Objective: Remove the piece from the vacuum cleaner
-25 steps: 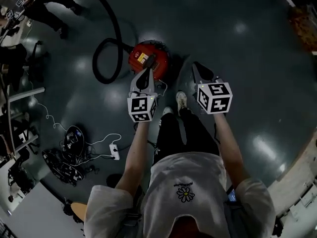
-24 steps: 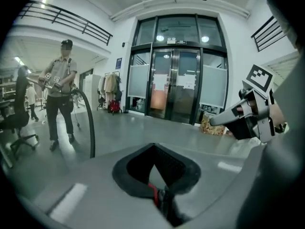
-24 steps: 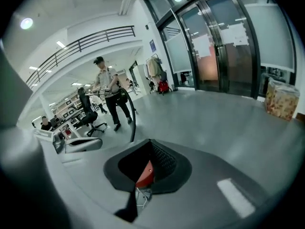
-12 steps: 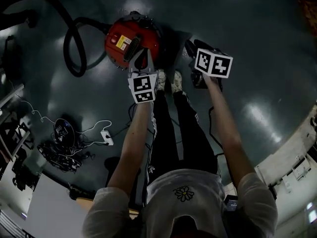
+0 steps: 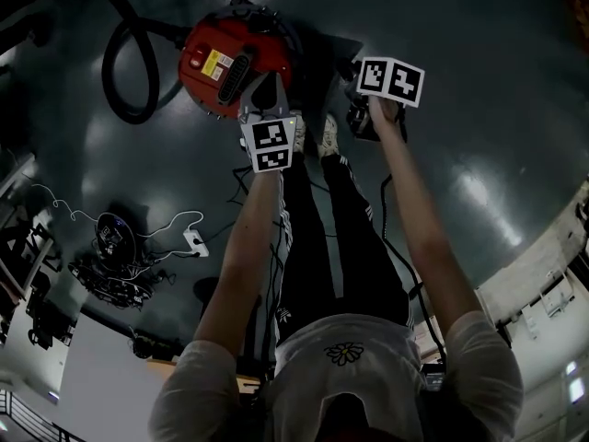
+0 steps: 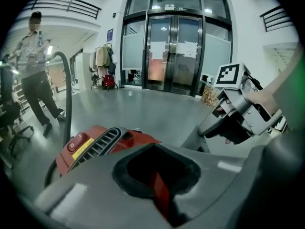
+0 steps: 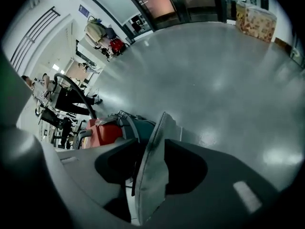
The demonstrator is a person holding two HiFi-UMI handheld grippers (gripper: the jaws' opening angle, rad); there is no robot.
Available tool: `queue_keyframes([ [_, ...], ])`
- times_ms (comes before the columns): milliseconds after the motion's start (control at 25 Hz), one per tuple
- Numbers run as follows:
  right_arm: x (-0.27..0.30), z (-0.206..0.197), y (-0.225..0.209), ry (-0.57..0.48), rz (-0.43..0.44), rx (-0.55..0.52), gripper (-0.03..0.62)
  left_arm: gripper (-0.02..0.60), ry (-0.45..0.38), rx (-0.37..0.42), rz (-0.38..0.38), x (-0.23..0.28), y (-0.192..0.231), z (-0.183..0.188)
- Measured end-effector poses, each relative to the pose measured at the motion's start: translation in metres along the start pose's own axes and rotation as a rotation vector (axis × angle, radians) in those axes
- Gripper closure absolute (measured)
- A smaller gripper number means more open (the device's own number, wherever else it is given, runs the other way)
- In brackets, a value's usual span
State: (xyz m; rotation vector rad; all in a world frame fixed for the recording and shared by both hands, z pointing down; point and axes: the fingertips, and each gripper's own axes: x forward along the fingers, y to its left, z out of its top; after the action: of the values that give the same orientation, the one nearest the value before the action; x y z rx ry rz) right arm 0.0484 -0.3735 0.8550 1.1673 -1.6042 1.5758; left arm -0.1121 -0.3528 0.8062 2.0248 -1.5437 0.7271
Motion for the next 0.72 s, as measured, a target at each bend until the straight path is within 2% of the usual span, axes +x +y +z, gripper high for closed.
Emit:
queue_keyframes([
  [160,0.023,0.002,-0.005,0.029,-0.017,0.022,0.407,0.580,0.068,0.061,0.000,0.006,-0.004,-0.006],
  [360,0.044,-0.007,-0.012,0.095,-0.060,0.051,0.422,0.580,0.095,0.032,-0.041,0.007,-0.006,-0.008],
  [440,0.050,-0.013,-0.016,0.123,-0.085,0.064,0.470,0.580,0.096,0.029,-0.043,0.009,-0.005,-0.009],
  [480,0.053,-0.016,-0.017,0.133,-0.097,0.065,0.515,0.580,0.095,0.030,-0.043,0.009,-0.005,-0.010],
  [560,0.054,-0.018,-0.016,0.127,-0.112,0.032,0.554,0.580,0.095,0.032,-0.043,0.009,-0.004,-0.010],
  [720,0.045,-0.017,-0.014,0.080,-0.175,-0.111,0.559,0.580,0.091,0.033,-0.046,0.008,-0.005,-0.007],
])
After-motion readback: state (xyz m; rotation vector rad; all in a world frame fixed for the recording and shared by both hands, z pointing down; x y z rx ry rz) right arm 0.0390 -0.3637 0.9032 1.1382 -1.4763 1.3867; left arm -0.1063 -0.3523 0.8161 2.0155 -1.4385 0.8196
